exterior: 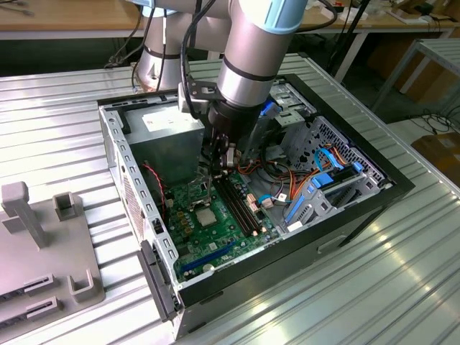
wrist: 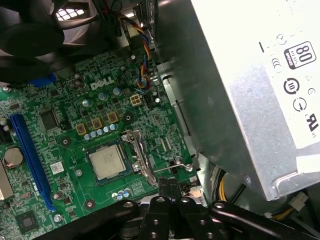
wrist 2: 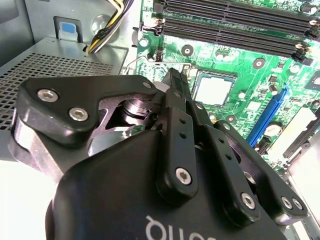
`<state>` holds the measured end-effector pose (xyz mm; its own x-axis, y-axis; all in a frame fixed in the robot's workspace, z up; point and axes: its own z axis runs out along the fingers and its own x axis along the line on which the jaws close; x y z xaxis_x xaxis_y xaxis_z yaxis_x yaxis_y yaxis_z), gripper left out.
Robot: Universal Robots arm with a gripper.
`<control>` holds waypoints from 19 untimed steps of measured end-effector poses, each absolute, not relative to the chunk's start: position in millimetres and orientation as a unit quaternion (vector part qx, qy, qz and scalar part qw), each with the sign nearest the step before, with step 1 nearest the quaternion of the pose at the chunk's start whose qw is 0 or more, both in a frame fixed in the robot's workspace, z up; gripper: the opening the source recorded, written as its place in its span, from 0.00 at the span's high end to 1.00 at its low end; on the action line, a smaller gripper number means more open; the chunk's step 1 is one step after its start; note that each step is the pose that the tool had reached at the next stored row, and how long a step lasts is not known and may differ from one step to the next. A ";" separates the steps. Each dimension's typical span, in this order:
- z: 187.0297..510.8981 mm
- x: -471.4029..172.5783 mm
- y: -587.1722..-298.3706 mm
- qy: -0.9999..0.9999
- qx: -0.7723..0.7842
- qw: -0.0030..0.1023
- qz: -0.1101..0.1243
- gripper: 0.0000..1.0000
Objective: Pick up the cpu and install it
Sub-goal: 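Close the cpu cover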
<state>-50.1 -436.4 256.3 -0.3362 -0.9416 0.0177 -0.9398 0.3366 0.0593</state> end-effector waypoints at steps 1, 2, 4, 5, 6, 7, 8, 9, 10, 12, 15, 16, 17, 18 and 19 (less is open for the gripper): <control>256.4 -50.1 -436.6 -0.817 0.576 0.024 -0.019 0.89; 256.4 -50.1 -436.7 -0.817 0.576 0.024 -0.019 0.89; 256.4 -50.1 -437.2 -0.817 0.576 0.024 -0.019 0.89; 256.4 -50.1 -437.5 -0.817 0.576 0.024 -0.019 0.89; 256.4 -50.0 -438.3 -0.817 0.576 0.024 -0.019 0.89; 256.3 -50.1 -439.0 -0.817 0.576 0.024 -0.019 0.89; 256.4 -50.0 -439.4 -0.817 0.576 0.024 -0.019 0.89; 256.4 -50.1 -440.0 -0.817 0.576 0.024 -0.019 0.89; 256.4 -50.0 -440.6 -0.817 0.576 0.024 -0.019 0.89; 256.4 -50.1 -442.3 -0.817 0.576 0.024 -0.019 0.89; 256.3 -50.0 -444.9 -0.817 0.576 0.024 -0.019 0.89; 256.3 -50.0 -445.5 -0.817 0.576 0.024 -0.019 0.89; 256.4 -50.1 -446.1 -0.817 0.576 0.024 -0.019 0.89; 256.4 -50.0 -446.8 -0.817 0.576 0.025 -0.019 0.89; 256.4 -50.0 -447.6 -0.817 0.576 0.025 -0.019 0.89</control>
